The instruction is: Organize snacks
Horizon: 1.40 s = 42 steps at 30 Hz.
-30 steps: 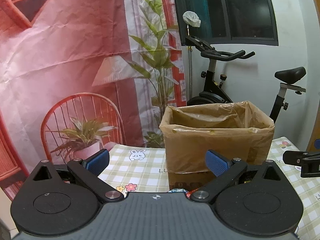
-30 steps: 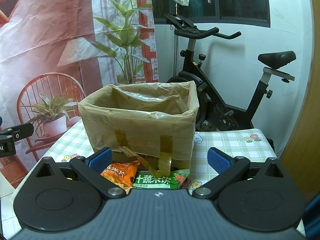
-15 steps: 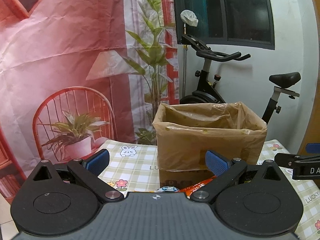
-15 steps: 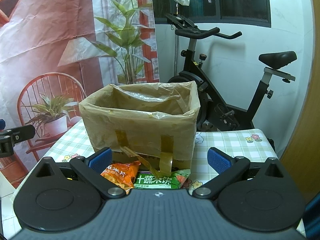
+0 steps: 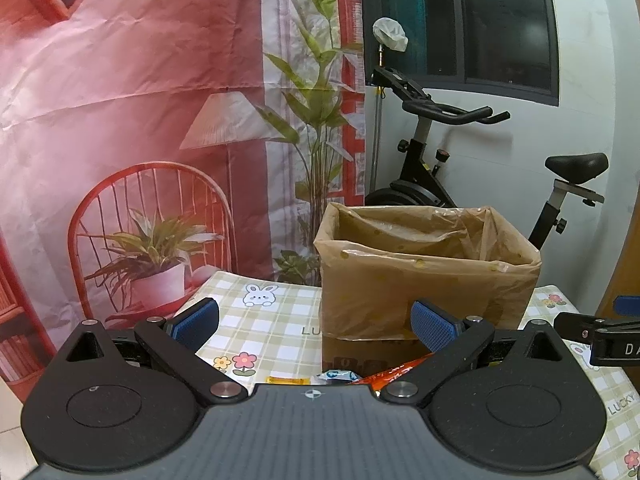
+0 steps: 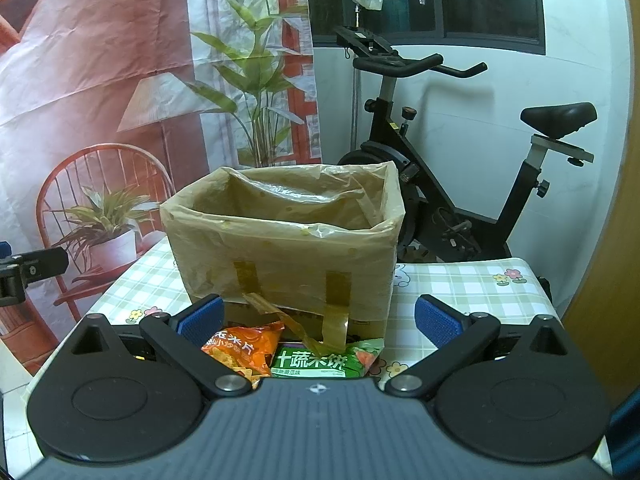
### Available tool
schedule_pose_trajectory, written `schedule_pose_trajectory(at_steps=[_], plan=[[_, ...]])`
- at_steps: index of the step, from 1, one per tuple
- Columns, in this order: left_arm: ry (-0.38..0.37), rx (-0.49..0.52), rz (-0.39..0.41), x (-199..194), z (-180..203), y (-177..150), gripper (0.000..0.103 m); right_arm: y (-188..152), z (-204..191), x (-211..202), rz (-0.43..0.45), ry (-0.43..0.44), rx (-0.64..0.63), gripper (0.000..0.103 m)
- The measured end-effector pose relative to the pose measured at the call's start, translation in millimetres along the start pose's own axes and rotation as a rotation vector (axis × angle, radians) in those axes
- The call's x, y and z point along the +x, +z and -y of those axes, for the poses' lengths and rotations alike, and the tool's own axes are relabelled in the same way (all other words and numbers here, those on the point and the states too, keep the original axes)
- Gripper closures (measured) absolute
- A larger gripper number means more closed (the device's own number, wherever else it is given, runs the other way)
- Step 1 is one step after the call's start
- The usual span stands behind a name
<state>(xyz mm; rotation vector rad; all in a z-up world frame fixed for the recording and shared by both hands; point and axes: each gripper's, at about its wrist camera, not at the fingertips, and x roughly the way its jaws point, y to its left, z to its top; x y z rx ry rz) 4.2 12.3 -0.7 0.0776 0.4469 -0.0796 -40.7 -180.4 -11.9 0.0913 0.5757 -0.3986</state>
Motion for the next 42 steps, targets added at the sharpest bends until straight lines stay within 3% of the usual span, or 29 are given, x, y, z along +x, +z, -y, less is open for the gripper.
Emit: schedule_pose_trajectory(at_steps=[21,34,42], plan=[[-0.004,-0.026,-0.01,3.1,-3.8,-3.5,0.0,-1.5,-0.4,0.5,-0.014,-0.001,0.01,0.0],[-0.091,-0.137,-0.014,13.6,-16.5,-13.2,0.0,-2.6,-2.2,5.0,-0.029,0.015,0.014,0.0],[-0.066,-0.169,-0.041,28.4,-31.2,-21.7,0.0,-5.7,-11.6,17.4,-0.035,0.037,-0.006,0.0]])
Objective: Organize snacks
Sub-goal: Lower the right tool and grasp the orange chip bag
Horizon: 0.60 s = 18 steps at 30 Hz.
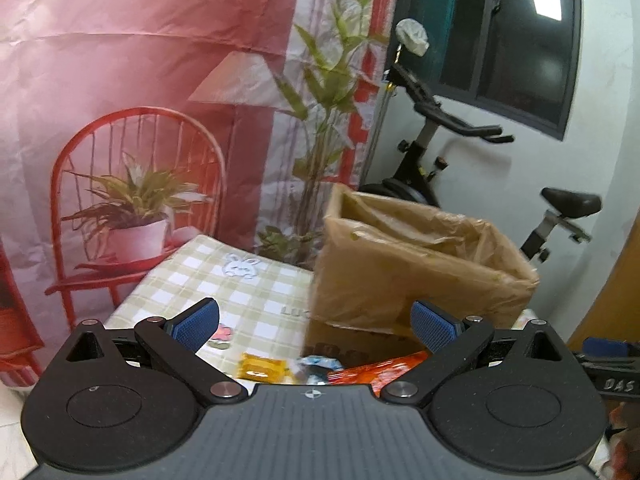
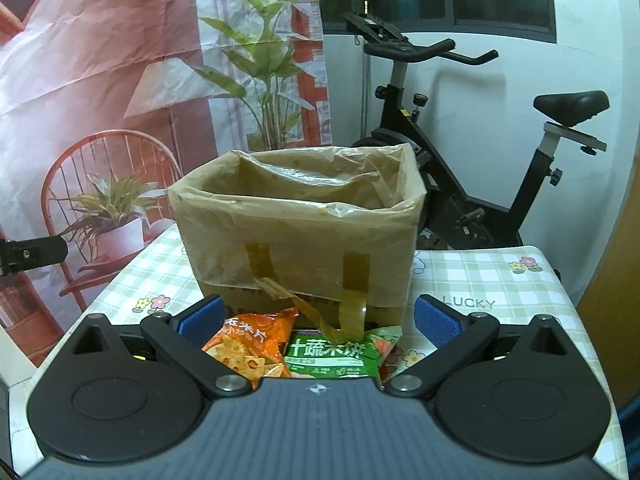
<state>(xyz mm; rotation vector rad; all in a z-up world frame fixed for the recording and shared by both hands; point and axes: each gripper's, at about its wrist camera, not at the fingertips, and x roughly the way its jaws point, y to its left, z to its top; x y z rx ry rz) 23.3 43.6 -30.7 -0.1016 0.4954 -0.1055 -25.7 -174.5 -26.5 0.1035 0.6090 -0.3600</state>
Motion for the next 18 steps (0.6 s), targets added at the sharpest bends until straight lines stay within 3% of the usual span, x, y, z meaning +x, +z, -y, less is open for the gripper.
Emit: schedule_pose_trajectory(at_steps=[5,11,13,18], plan=[[0.055,0.021,0.01,12.7,-17.0,-7.8,0.0,-8.6,-11.3,26.7,0.01,0.042,-0.021,0.002],[0.117,0.025,-0.043,41.0,-43.5,-22.5,0.002,-26.3,-33.5,90.8,-0.089,0.084,-0.047,0.003],[0.114,0.008,-0.072,49.4,-53.3,-28.3,0.007,-30.7,-44.8,112.9,-0.121,0.092,-0.073,0.003],[0.064,-0.05,-0.133,65.7,-70.8,-49.0,0.007,-42.9,-64.3,155.3,-0.193,0.078,-0.126,0.003]])
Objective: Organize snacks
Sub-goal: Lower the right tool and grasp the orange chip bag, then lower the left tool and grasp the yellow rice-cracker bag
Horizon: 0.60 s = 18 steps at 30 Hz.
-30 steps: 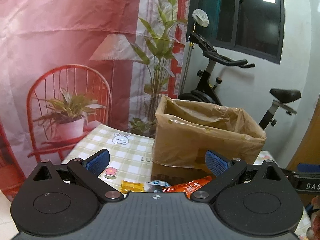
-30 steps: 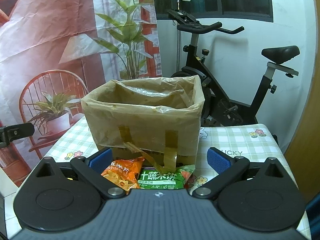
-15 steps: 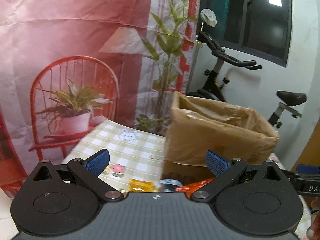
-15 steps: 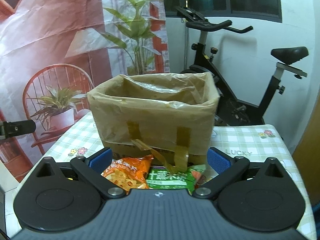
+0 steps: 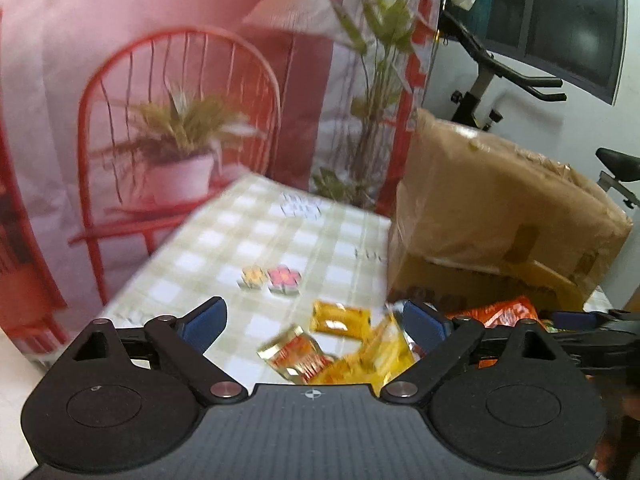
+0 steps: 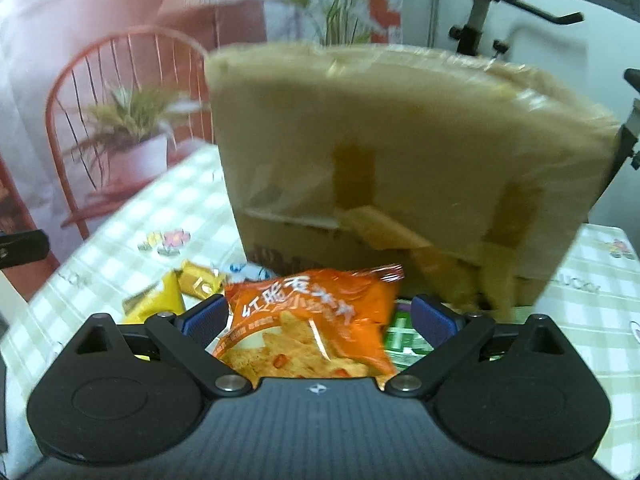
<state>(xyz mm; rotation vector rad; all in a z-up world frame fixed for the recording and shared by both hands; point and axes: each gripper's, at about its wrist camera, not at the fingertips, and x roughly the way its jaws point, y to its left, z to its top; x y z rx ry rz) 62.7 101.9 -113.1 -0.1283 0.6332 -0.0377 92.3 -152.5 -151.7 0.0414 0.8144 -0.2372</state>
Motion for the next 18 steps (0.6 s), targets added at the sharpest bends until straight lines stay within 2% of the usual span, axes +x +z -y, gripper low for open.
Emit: schedule_pose_trajectory(at_steps=[3,8,13,18], plan=[[-0.04,-0.008,-0.04,13.0,-3.7,-9.3,0.007,-5.7,-3.8,18.7,-0.044,-0.019,-0.015,0.002],[-0.103,0.062,-0.09,29.8,7.5,-19.8,0.013,-10.9,1.1,25.8,-0.081,0.014,0.005,0.002],[-0.142,0.016,-0.16,50.6,8.0,-30.2,0.015,-13.2,6.1,14.0,-0.069,0.034,0.009,0.02],[-0.169,0.012,-0.184,56.7,12.4,-35.4,0.015,-18.8,11.7,-5.6,-0.027,0.055,0.021,0.025]])
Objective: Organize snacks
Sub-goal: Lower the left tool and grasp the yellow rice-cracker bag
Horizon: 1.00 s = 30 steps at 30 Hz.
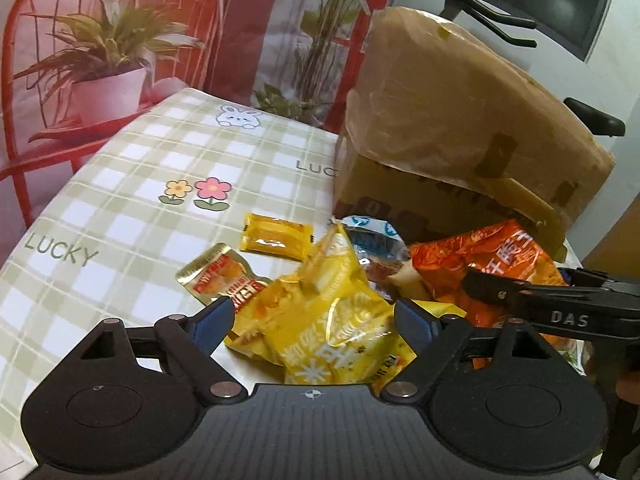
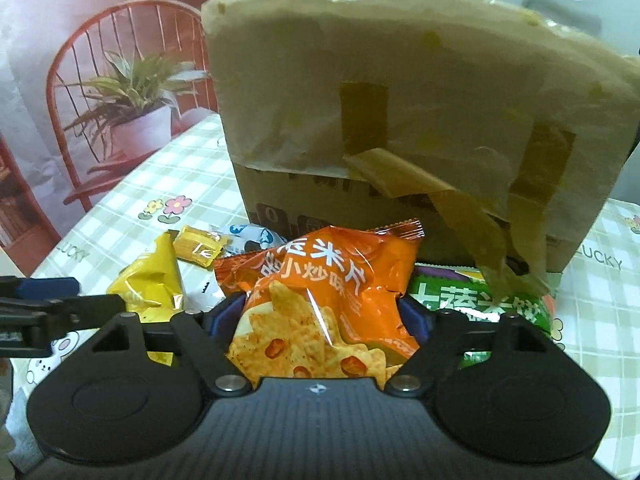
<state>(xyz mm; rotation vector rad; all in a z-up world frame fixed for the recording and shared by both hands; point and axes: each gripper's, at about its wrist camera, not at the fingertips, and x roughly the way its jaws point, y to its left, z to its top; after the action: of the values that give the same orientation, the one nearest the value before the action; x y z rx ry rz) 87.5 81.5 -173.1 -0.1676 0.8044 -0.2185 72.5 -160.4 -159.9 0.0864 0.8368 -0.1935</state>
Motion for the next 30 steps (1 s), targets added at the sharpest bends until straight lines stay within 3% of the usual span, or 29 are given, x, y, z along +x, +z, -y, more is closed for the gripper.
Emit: schedule_pose_trajectory(at_steps=[5,14,24,30], plan=[[-0.006,-0.027,-0.018,6.6,2.6,1.8,0.014,-2.9,1.8,-25.7,0.089,-0.007,-0.01,0.025],[0.033,-0.306,-0.11,31.7,-23.8,9.9,0.012,-12.0,20.6,-46.0,0.133,-0.02,0.015,0.025],[-0.024,-0.274,-0.187,58.9,-8.4,4.6,0.005,-15.3,24.1,-48.0,0.13,-0.002,0.037,0.025],[-0.004,-0.197,-0.153,56.5,6.7,3.4,0.019,-17.6,32.8,-55.7,0.133,-0.011,0.062,0.025]])
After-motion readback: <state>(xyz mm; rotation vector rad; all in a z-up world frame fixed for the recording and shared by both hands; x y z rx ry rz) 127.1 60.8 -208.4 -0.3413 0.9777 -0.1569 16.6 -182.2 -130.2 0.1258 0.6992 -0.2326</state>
